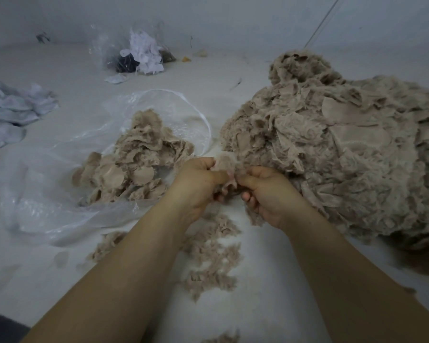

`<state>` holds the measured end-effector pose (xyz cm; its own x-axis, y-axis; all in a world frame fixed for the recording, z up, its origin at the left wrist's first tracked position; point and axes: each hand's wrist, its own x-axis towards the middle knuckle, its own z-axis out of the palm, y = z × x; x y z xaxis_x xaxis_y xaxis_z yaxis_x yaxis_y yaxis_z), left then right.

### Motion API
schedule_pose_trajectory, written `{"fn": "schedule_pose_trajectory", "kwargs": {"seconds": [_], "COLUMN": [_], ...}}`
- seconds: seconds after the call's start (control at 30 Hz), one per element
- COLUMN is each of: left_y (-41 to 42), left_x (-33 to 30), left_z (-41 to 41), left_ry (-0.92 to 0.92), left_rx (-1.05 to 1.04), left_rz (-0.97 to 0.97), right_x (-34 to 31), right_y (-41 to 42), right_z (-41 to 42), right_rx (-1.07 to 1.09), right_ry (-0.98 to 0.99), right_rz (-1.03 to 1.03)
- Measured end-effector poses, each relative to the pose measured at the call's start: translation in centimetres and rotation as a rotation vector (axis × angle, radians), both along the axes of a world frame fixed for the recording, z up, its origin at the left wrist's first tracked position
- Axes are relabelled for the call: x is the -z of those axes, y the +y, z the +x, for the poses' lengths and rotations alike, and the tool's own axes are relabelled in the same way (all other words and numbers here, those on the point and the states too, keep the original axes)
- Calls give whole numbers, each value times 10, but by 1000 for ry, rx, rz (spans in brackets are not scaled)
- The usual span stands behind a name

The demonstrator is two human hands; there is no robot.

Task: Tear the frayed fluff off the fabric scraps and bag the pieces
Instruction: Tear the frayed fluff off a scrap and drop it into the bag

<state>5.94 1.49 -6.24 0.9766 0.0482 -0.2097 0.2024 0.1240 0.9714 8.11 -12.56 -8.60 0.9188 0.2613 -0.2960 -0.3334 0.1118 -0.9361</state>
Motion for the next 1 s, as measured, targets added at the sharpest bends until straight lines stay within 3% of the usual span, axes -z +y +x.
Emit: {"fn": "schedule_pose_trajectory", "kwargs": {"seconds": [0.5,0.63,0.73,1.0], "left_y": [24,28,30,18], "left_x": [7,3,1,1], "left_z": [8,7,8,2], "left_ry": [32,19,-65,3], "left_rx": [-462,-477,-505,-415], "left_rz": [-274,-283,-397,-264], "right_x": [-6,-5,-2,-1], "right_y": [2,4,3,2], "right_z": [-2,0,0,-2], "right_rx": [114,136,141,93], "right_ry": [87,80,70,3], "right_rz": [-50,-92,-110,-101]}}
